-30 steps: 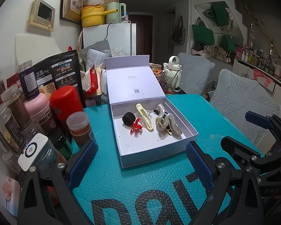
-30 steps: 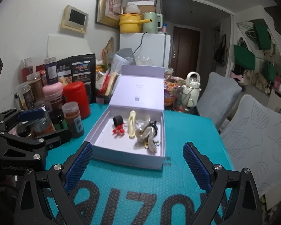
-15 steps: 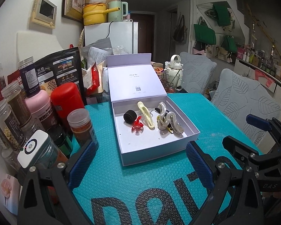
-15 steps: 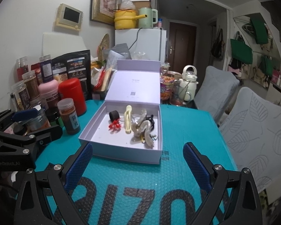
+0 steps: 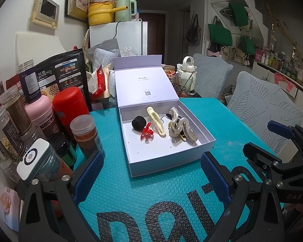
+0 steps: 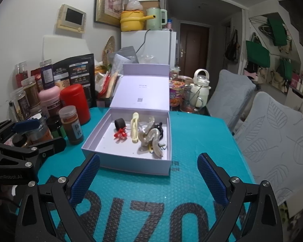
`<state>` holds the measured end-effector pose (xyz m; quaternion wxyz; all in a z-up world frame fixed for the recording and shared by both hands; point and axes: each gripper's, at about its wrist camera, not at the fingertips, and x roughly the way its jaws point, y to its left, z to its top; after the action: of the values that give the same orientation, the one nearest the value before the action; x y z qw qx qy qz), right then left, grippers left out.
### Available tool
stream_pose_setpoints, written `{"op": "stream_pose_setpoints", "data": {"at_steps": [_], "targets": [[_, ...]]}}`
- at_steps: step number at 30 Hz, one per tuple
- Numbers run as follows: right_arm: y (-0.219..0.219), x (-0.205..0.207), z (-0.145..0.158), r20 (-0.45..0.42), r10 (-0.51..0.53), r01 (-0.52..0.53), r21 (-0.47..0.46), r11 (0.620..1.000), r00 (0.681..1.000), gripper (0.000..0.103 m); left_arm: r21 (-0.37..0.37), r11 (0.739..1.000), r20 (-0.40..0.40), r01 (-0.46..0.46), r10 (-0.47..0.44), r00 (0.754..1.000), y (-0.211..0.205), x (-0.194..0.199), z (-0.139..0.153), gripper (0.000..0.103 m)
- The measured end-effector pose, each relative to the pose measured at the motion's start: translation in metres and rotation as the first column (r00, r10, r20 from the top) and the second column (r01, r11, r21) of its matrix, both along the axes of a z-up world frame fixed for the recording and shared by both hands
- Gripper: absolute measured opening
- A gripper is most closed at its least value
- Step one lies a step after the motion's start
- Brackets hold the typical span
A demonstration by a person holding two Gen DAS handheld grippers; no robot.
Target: Organize rigid objects
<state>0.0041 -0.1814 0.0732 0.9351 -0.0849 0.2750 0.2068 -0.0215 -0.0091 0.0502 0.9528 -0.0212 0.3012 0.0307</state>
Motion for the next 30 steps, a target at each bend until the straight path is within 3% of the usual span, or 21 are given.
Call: {"op": "stream_pose_setpoints", "data": {"at_steps": [30], "targets": [[-0.005, -0.0015, -0.0002, -0.003, -0.027, 0.027, -0.002, 1.0, 1.0, 0.098, 0.0, 1.0, -0.001, -0.002, 0.002, 1.0, -0.0006, -0.0051, -0.0001, 0.098]]}}
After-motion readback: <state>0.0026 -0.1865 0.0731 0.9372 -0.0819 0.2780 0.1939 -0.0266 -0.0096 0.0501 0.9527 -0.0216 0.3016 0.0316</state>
